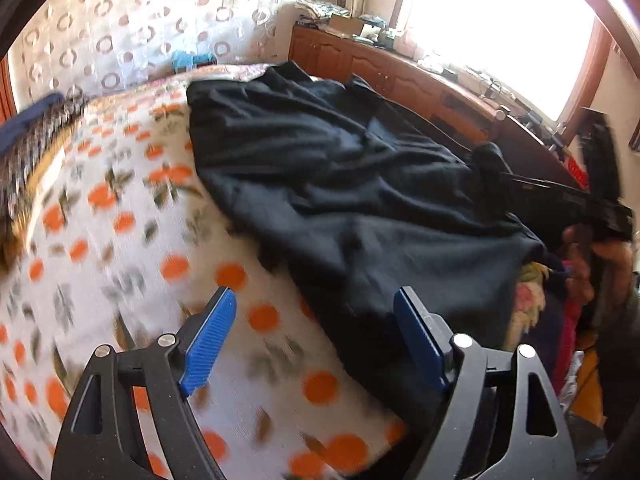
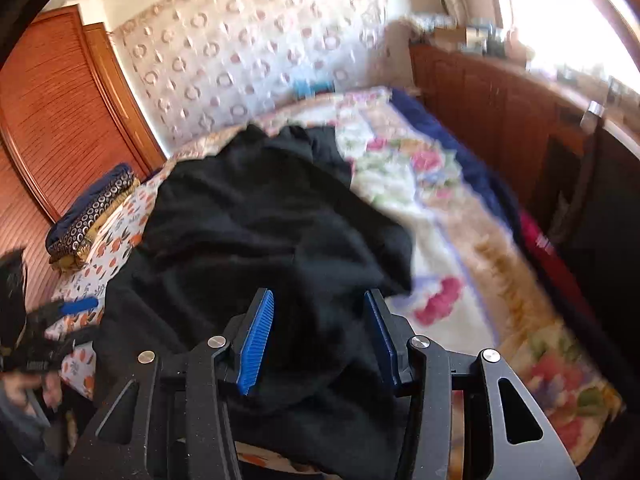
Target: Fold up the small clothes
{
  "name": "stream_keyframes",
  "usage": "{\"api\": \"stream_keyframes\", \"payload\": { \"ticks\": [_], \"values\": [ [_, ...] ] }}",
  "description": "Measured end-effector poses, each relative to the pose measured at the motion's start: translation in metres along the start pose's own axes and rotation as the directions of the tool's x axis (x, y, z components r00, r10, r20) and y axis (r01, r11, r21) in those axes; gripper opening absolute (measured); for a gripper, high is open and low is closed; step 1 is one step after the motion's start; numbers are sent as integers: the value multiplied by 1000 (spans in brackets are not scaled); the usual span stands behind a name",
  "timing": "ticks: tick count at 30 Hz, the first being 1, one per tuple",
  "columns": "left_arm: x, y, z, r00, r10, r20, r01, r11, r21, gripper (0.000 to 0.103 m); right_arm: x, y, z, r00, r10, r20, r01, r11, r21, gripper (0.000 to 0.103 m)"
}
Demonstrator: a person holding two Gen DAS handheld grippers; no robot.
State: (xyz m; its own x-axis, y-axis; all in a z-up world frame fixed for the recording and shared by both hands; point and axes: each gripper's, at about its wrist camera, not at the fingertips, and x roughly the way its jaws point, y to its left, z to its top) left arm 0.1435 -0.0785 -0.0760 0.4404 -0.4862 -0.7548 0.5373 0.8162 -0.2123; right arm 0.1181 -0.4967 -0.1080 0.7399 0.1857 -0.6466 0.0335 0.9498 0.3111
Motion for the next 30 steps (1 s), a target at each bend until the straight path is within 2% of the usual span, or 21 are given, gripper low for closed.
{"api": "stream_keyframes", "payload": {
  "ticks": [2,3,4,6,7,11,13,15,18,21,24,26,28,29,30],
  "values": [
    [-1,-9,-11,1000,-17,-19,17,1000,6,81,-3,0,3,1000,7,13,-7,1000,-6,45],
    [0,-13,-14,1000,-18,-20,19,1000,12,80,-4,0,5,1000,4,18,-4,1000,-12,30],
    [1,-18,-16,999,-28,-27,28,999,15,80,-1,1,8,1000,-3,6,3,1000,-9,6],
    [5,-30,-22,995,-79,-57,80,997,19,73,-6,0,6,1000,-14,13,13,1000,9,6],
    [7,-37,-25,995,-80,-62,82,996,32,73,-8,5,5,1000,-16,11,16,1000,4,5],
    [6,-47,-29,997,-51,-55,54,997,58,64,-4,6,-9,999,-28,-26,29,999,34,5],
    [7,-50,-30,998,-32,-52,36,997,75,49,-2,-1,-14,998,-42,-38,44,998,51,5],
    [5,-52,-32,998,-28,-59,33,995,95,15,0,-4,-16,999,-32,-40,34,997,67,5],
    [-7,-55,-31,998,-51,-45,57,990,131,10,-4,1,-16,999,-35,-19,36,998,44,6],
    [-28,-53,-27,995,-96,-22,98,988,122,10,-12,5,-17,1000,-29,-12,29,999,16,6],
    [-52,-48,-25,994,-110,9,109,987,120,10,-23,7,-26,1000,-10,-16,10,1000,-6,7],
    [-58,-42,-25,995,-102,17,99,989,113,10,-27,8,-36,999,-28,-26,28,999,-18,16],
    [-57,-35,-26,996,-88,19,85,990,111,10,-29,8,-45,998,-45,-32,44,998,-35,31],
    [-55,-31,-26,996,-83,15,81,991,102,10,-30,8,-49,998,-51,-28,50,998,-39,35],
    [-52,-27,-27,997,-77,10,76,993,94,10,-29,6,-52,998,-62,-23,61,998,-32,46]
  ]
}}
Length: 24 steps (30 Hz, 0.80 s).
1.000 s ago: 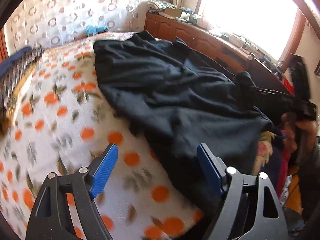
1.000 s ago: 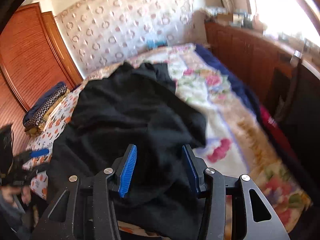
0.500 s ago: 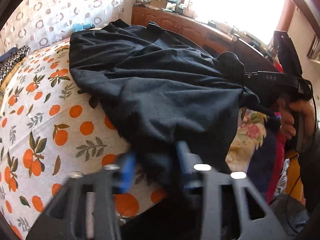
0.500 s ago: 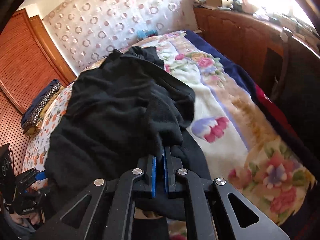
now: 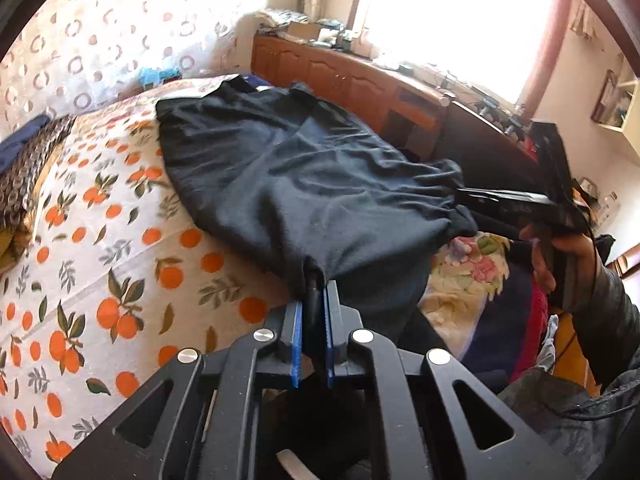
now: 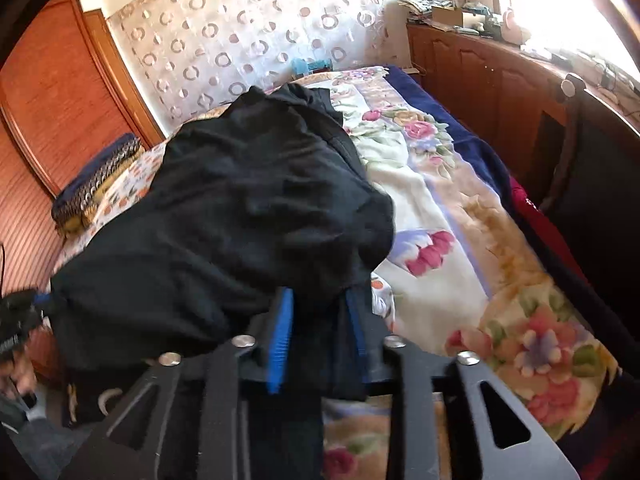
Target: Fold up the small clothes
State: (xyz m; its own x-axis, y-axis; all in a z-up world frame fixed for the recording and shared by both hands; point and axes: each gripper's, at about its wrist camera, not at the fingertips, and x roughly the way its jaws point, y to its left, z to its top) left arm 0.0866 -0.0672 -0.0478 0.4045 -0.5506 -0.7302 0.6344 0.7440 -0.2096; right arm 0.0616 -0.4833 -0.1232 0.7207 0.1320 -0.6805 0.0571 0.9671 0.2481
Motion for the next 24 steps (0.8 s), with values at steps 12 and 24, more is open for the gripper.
{"api": "stream_keyframes", "payload": {
  "ticks": [12,24],
  "values": [
    [25,15,-17,999,4,-52,-6,999,-41,10,17,1,-3,1000,5,-14,-4,997,76,51],
    [32,20,-19,998,-12,-65,8,998,-61,10,31,4,4,1000,17,13,-18,994,106,51]
  ]
}}
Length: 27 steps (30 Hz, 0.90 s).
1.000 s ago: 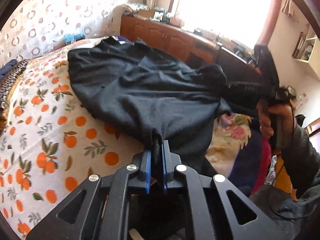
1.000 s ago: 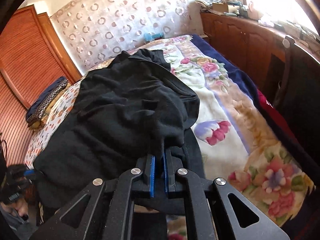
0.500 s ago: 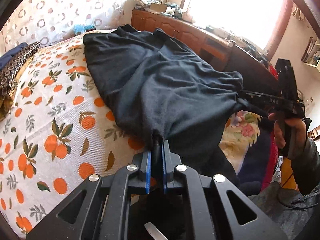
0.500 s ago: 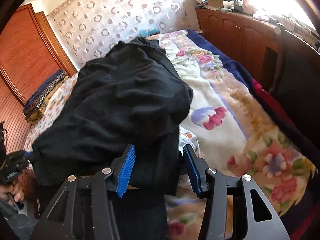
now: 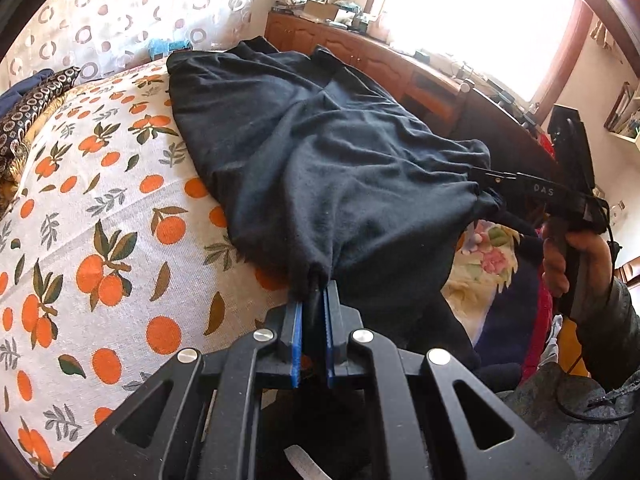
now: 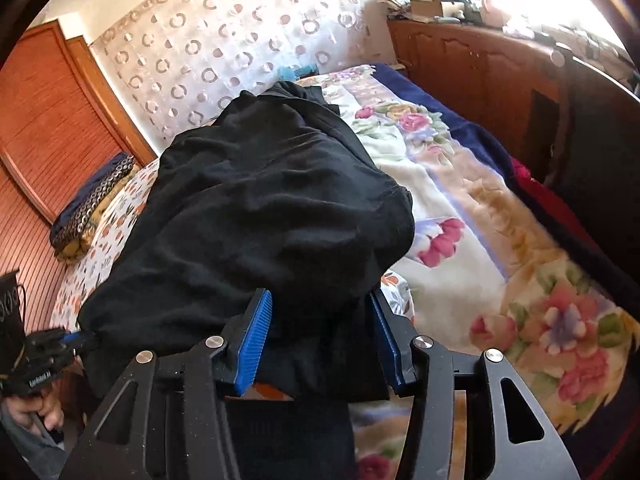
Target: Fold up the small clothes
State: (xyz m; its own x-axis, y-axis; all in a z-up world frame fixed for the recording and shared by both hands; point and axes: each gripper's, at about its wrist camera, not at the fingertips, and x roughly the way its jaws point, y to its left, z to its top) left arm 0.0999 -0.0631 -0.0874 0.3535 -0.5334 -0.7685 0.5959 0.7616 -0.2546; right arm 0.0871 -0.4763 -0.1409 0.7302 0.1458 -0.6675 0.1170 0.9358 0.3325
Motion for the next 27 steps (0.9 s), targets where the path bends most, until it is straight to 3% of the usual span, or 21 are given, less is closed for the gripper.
{"api": "stream_keyframes", "payload": {
  "ticks": [2,4,7,11,15,21,27],
  "values": [
    [1,2,0,1000,-5,-4,5,1000,-6,10,4,2,1,1000,-24,-5,24,1000,-13,48],
    [4,3,-1,1000,-11,-12,11,1000,-11,10,5,4,2,998,-60,-2,60,998,-29,26],
    [4,3,-1,1000,-20,-11,20,1000,-17,10,4,10,3,997,-74,17,75,996,-58,10],
    [-18,-10,8,998,-36,54,34,999,41,9,-8,22,12,995,-67,80,76,991,-108,7],
    [-60,-22,41,986,-54,156,41,996,84,8,-38,44,41,985,-15,169,43,986,-162,6],
    [-142,-29,119,945,-22,326,-21,992,128,8,-106,85,103,945,69,319,12,970,-244,6],
    [-246,-40,196,873,-5,487,-82,984,158,8,-195,130,160,875,148,462,6,949,-316,5]
  ]
}}
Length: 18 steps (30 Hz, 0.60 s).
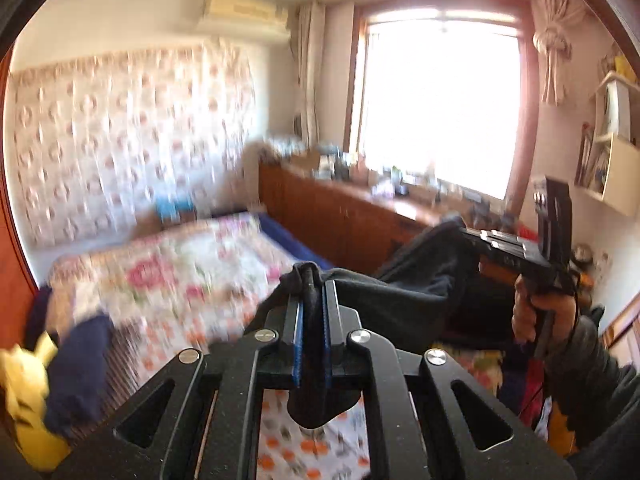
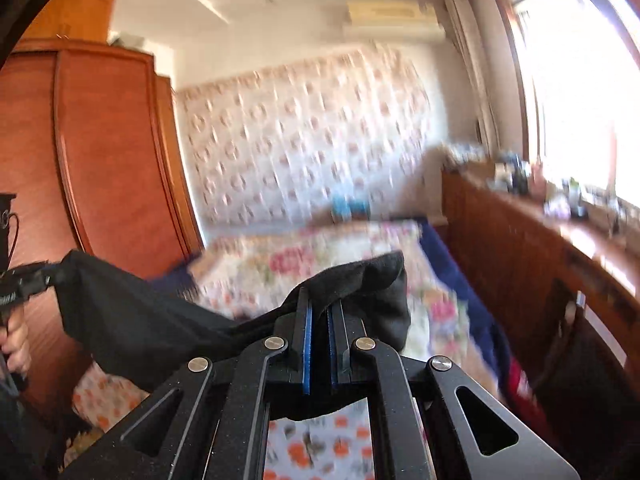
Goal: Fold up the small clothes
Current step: 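Lift the black T-shirt off the bed with both tools holding it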
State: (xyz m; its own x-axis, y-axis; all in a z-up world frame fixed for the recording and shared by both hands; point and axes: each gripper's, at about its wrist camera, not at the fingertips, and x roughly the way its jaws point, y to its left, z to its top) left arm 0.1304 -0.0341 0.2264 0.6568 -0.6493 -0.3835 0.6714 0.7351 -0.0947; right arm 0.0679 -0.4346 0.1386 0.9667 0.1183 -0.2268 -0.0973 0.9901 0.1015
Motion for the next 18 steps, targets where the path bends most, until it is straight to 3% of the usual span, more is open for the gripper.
{"api": "stream_keyframes", "payload": {
  "ticks": [4,7,15,18],
  "values": [
    [-31,12,69,997,32,76,-33,999,1,8,-24,21,59,997,16,80,-12,999,-51,5],
    [-40,25,94,993,80,90,-80,997,0,8,-24,36,89,995,27,96,-18,996,-87,5],
    [25,104,90,987,162,14,-160,984,-78,8,68,32,112,1000,25,-11,-26,996,-83,5],
    [42,121,105,983,185,18,-183,980,-85,8,91,31,140,1000,3,7,-3,997,-73,5]
  ]
}}
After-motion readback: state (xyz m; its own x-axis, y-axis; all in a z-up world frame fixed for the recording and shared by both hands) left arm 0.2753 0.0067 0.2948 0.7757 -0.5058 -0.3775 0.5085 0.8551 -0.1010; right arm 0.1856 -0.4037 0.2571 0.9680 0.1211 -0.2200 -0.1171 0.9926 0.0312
